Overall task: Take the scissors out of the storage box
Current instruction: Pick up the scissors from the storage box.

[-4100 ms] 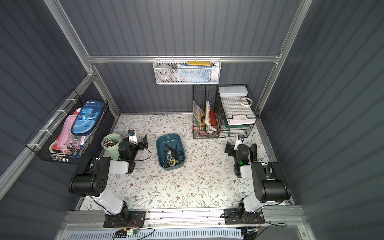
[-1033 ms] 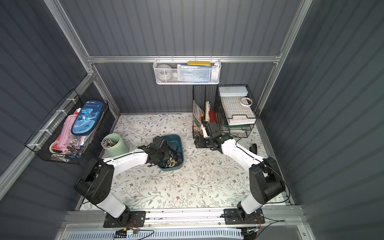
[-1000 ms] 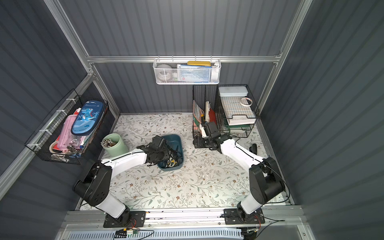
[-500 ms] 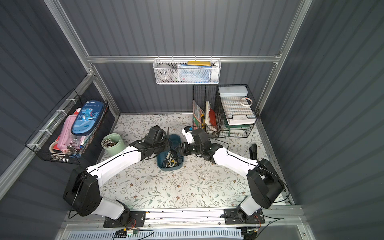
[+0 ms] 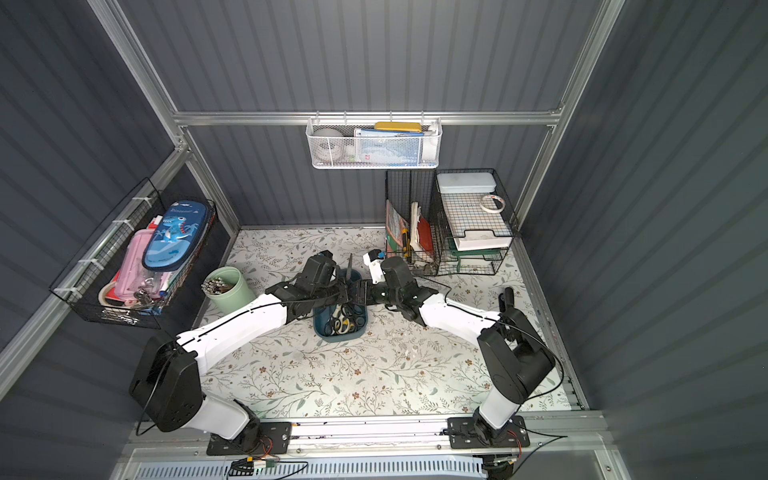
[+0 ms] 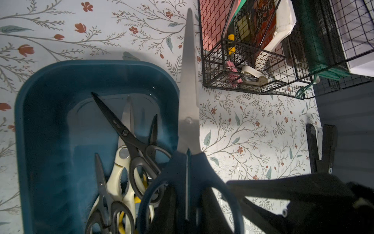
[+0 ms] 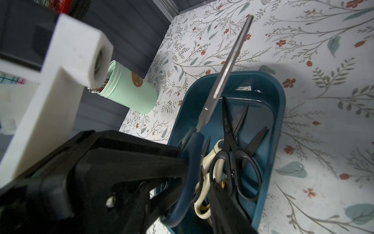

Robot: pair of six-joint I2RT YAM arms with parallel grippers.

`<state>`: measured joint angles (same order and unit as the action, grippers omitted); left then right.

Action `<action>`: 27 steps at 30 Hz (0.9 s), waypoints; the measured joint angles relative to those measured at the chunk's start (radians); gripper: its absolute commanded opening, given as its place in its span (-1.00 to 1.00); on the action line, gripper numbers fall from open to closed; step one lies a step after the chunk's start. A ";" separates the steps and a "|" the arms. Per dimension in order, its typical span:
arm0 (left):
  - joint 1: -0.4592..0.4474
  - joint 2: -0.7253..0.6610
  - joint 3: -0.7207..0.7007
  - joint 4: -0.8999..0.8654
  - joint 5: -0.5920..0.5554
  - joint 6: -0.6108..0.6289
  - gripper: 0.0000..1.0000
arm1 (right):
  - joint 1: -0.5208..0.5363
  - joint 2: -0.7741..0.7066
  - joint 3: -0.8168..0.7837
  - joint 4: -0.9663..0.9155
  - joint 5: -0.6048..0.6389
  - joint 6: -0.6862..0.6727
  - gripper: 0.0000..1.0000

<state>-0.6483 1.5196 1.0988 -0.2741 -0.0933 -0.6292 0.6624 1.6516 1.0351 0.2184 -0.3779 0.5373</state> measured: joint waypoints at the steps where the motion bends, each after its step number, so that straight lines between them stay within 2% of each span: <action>1: 0.000 0.000 0.000 0.003 0.004 0.001 -0.90 | -0.001 0.002 0.000 0.005 0.000 0.006 -0.19; 7: 0.000 0.000 0.000 0.016 0.006 0.005 -0.89 | -0.018 0.013 0.000 0.036 -0.030 0.055 -0.61; 8: 0.000 0.000 0.000 0.020 0.004 0.005 -0.83 | -0.024 0.016 0.000 0.039 -0.040 0.068 -0.65; 9: 0.000 0.000 0.000 0.024 0.000 0.005 -0.65 | -0.029 0.019 0.000 0.044 -0.050 0.079 -0.69; 13: 0.000 0.000 -0.003 0.042 -0.004 0.005 -0.42 | -0.040 0.021 0.000 0.059 -0.074 0.118 -0.76; 17: -0.001 -0.010 -0.013 0.049 -0.006 0.007 -0.32 | -0.052 0.021 -0.004 0.065 -0.080 0.140 -0.81; 21: -0.003 -0.023 -0.013 0.040 -0.009 0.011 -0.11 | -0.072 0.006 -0.023 0.071 -0.092 0.155 -0.84; 27: -0.007 -0.082 0.001 0.033 0.000 0.016 -0.05 | -0.116 -0.047 -0.084 -0.005 -0.085 0.157 -0.85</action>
<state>-0.6552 1.4380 1.1000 -0.2409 -0.0929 -0.6136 0.5465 1.6051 0.9512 0.2131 -0.4625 0.6941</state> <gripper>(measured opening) 0.470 0.124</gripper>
